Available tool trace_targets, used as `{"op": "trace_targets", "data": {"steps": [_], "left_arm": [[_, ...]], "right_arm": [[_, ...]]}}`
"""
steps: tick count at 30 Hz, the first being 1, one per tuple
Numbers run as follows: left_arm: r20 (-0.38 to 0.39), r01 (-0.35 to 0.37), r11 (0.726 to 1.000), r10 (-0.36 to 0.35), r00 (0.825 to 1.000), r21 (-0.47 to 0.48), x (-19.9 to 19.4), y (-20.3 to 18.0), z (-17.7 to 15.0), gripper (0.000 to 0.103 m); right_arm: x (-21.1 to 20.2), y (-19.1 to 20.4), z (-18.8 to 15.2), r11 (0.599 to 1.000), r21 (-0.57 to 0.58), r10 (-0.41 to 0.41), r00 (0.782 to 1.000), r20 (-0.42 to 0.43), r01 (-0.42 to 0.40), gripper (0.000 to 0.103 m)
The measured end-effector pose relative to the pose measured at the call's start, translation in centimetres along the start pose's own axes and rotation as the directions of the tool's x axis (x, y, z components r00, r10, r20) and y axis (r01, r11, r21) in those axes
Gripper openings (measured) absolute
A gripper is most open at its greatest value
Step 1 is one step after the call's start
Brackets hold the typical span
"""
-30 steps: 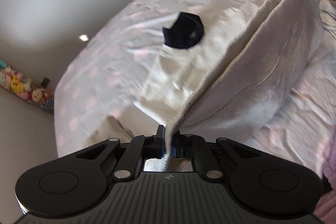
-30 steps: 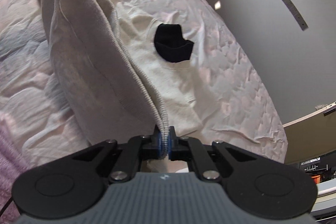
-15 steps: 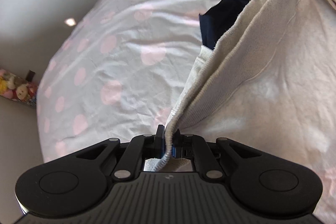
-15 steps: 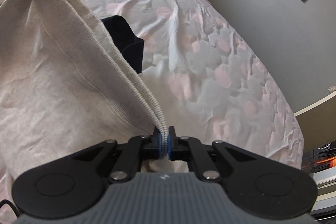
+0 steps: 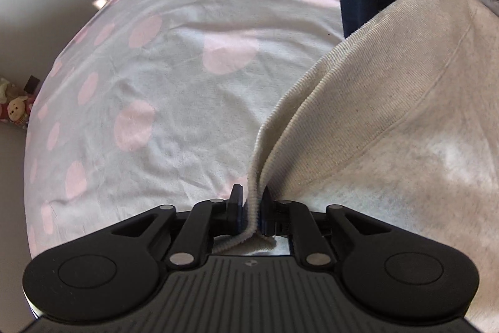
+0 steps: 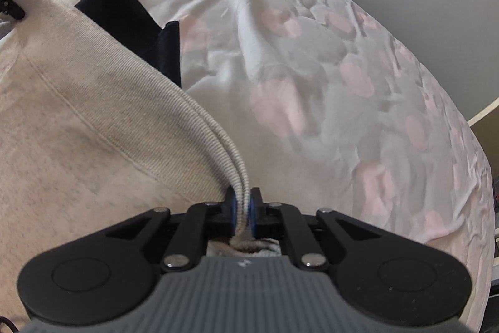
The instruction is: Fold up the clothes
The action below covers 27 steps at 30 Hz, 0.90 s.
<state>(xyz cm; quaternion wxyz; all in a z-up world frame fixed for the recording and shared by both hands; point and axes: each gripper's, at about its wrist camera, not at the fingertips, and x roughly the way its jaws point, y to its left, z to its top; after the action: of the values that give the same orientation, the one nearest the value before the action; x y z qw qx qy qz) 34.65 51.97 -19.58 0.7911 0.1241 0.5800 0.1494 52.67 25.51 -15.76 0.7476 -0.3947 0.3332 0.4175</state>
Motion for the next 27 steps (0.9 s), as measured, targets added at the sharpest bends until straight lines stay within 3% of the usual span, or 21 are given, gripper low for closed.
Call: {"op": "trace_targets", "data": {"steps": [1, 5, 9, 12, 20, 24, 27], "left_arm": [[0.008, -0.011, 1.0, 0.011, 1.0, -0.01, -0.6, 0.2, -0.1, 0.027], [0.065, -0.026, 0.994, 0.033, 0.997, -0.104, -4.0, 2.3, -0.8, 0.045], [0.087, -0.084, 0.978, 0.103, 0.991, -0.191, -7.7, 3.9, -1.4, 0.045], [0.098, -0.076, 0.971, 0.1, 0.99, -0.225, -10.6, 4.2, -2.3, 0.045], [0.15, 0.013, 0.95, 0.036, 0.988, -0.313, -16.4, 1.8, -8.0, 0.045], [0.204, 0.088, 0.901, 0.0, 0.979, -0.424, -17.9, 0.3, -11.9, 0.047], [0.231, 0.134, 0.843, -0.012, 0.973, -0.521, -18.0, -0.7, -15.0, 0.047]], "right_arm": [[-0.4, -0.2, 0.0, 1.0, 0.015, -0.022, 1.0, 0.0, 0.022, 0.034], [-2.8, -1.9, 0.1, 0.995, 0.098, -0.022, 1.0, 0.004, 0.021, 0.041], [-5.8, -2.9, -0.1, 0.984, 0.159, -0.083, 0.996, 0.008, 0.081, 0.058], [-8.5, -3.8, -0.5, 0.969, 0.212, -0.131, 0.991, 0.009, 0.126, 0.059], [-16.4, -4.0, -5.2, 0.915, 0.402, -0.077, 0.994, 0.081, 0.038, 0.06], [-18.7, -2.6, -9.7, 0.865, 0.5, -0.03, 0.993, 0.118, -0.033, 0.06], [-19.6, -1.2, -13.4, 0.815, 0.574, -0.004, 0.99, 0.144, -0.081, 0.06]]}}
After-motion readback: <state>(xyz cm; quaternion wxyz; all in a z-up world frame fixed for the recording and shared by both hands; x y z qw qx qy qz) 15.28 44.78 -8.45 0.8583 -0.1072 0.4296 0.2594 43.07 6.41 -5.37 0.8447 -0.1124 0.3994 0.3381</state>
